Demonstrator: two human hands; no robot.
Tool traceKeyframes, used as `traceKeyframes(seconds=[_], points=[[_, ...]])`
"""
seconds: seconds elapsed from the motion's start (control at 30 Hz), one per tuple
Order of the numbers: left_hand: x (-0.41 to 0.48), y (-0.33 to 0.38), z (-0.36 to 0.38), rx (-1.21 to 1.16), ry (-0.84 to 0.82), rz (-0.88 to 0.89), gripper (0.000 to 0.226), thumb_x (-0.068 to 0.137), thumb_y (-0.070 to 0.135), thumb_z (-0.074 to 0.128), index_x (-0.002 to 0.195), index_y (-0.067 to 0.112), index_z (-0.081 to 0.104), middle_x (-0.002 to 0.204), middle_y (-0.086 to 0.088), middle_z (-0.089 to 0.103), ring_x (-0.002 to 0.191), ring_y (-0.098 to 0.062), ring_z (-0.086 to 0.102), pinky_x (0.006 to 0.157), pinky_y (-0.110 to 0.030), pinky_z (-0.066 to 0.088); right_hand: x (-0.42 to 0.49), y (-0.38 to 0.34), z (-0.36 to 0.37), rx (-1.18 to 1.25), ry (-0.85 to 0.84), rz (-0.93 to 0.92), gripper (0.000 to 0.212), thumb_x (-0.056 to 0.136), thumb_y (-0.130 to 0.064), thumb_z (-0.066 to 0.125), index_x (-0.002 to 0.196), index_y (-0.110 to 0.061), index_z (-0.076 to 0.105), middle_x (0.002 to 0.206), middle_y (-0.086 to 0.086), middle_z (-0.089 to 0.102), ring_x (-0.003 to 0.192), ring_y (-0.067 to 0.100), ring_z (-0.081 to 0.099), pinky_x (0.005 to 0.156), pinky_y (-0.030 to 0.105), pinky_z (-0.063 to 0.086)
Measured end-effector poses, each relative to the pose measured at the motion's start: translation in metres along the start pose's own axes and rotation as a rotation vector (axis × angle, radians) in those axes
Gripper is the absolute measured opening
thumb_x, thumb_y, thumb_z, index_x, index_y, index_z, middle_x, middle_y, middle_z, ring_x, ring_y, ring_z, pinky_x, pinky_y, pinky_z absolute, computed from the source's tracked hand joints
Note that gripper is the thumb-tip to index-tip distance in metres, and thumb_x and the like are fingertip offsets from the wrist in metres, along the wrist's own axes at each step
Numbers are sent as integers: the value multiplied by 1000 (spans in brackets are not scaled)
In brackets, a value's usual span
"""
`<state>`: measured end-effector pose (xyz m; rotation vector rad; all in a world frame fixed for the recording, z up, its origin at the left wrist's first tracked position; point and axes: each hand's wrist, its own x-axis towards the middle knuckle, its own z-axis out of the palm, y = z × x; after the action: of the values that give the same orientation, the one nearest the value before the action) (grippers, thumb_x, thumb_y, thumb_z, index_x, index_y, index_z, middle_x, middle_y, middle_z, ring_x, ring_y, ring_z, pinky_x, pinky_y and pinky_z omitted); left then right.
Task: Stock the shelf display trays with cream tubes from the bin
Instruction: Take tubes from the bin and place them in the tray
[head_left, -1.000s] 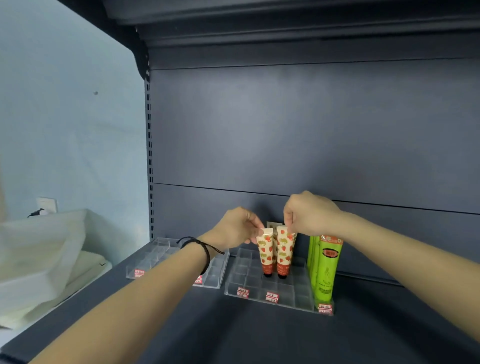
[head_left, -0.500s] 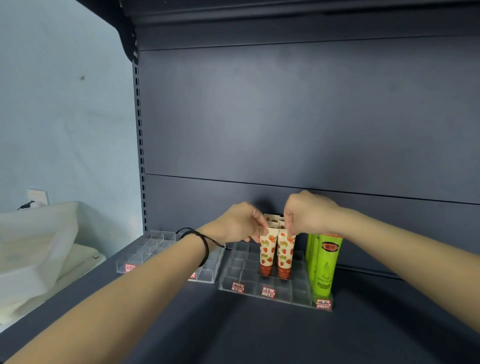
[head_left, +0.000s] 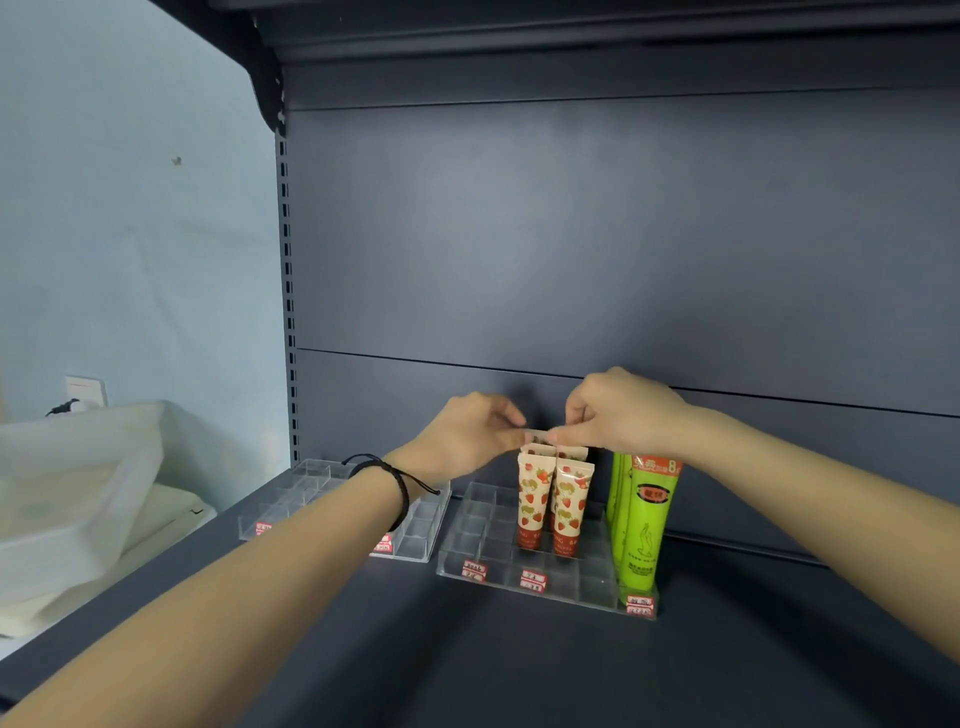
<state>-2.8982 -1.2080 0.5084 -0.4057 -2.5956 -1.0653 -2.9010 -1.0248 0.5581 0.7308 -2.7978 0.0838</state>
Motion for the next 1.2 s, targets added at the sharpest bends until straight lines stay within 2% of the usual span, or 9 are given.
traceKeyframes(seconds=[0.23,0.33,0.4,0.5,0.7,0.77,0.87,0.97,1.2], points=[[-35,-10,-41,38,163,-15,24,89,33,60,100,13,66,93,1,66,87,-13,61,73,-17,45,-10,-26,-2,3,175,-66,43,85,-64,52,83,-23,65,84,-7,66,79,15,62,69,35,54],[-65,-14,-67,124,156,-47,24,90,37,57,92,14,66,84,1,68,80,-15,62,65,-16,44,-11,-52,-3,24,227,-142,44,84,-67,50,83,-25,63,84,-9,66,81,15,62,70,34,53],[-90,-18,-85,211,108,-72,27,91,39,55,82,15,64,77,0,71,74,-16,65,68,-26,50,-13,-74,-1,42,229,-214,44,84,-68,48,83,-26,61,85,-10,65,80,13,61,68,32,51],[-137,-24,-115,446,40,-119,34,92,44,51,75,17,62,76,1,69,76,-18,64,79,-35,52,-18,-112,4,85,184,-313,42,84,-69,47,84,-29,61,87,-13,65,81,10,60,69,33,52],[-261,-39,-157,849,-133,-323,43,92,59,34,84,22,57,76,6,55,80,-19,53,79,-33,46,-48,-205,34,236,50,-590,43,86,-63,41,98,-30,66,83,-21,55,86,7,57,78,35,51],[-306,-55,-165,886,-165,-411,53,90,65,31,96,23,63,86,3,63,84,-20,58,83,-35,48,-62,-236,56,262,6,-675,44,88,-63,38,99,-31,66,84,-19,57,83,6,57,76,33,50],[-373,-85,-165,943,-211,-496,61,87,70,26,100,25,65,97,3,67,86,-20,60,72,-32,44,-83,-285,91,277,-60,-791,42,91,-61,38,99,-31,65,89,-13,60,84,6,56,74,31,48],[-439,-111,-152,930,-277,-603,60,88,69,25,97,25,65,95,4,66,86,-21,61,67,-31,39,-112,-331,125,309,-147,-867,35,94,-55,40,95,-28,63,86,-17,54,84,4,52,69,27,40],[-575,-163,-75,804,-468,-821,59,91,65,26,96,22,67,86,1,58,82,-21,51,69,-31,40,-188,-403,246,349,-373,-991,39,96,-55,39,91,-24,63,81,-14,55,80,8,54,63,28,42]])
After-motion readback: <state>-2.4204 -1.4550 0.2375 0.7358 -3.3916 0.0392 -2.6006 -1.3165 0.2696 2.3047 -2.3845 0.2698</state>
